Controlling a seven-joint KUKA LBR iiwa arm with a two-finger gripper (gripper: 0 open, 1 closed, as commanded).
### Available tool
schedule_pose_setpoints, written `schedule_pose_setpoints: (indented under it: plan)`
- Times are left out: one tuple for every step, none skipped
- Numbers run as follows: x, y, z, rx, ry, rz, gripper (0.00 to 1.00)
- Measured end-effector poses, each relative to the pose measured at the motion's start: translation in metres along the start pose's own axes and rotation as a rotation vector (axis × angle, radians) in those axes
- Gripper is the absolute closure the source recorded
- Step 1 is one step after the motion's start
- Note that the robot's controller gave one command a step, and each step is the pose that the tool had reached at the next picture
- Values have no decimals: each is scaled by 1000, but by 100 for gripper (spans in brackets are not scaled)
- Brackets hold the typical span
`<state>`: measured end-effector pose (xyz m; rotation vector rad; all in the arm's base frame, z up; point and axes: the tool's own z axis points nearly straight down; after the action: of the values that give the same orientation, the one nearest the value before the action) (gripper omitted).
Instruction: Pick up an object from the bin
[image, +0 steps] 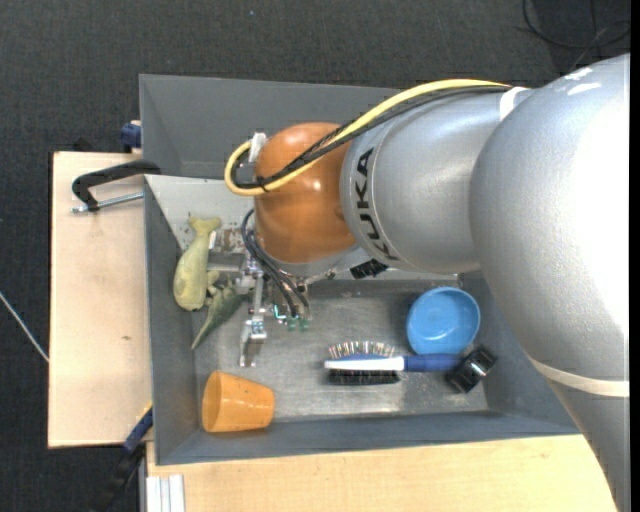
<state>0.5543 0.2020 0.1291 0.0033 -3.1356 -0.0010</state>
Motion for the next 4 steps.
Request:
schedule_pose_setpoints:
  plan:
    - [-32,-34,57,-6,-14,74,0]
    - [-50,19,55,0,-11,92,0]
    - [-51,13,54,4,-12,97,100]
    - [-48,30,-66,-5,-17,112,100]
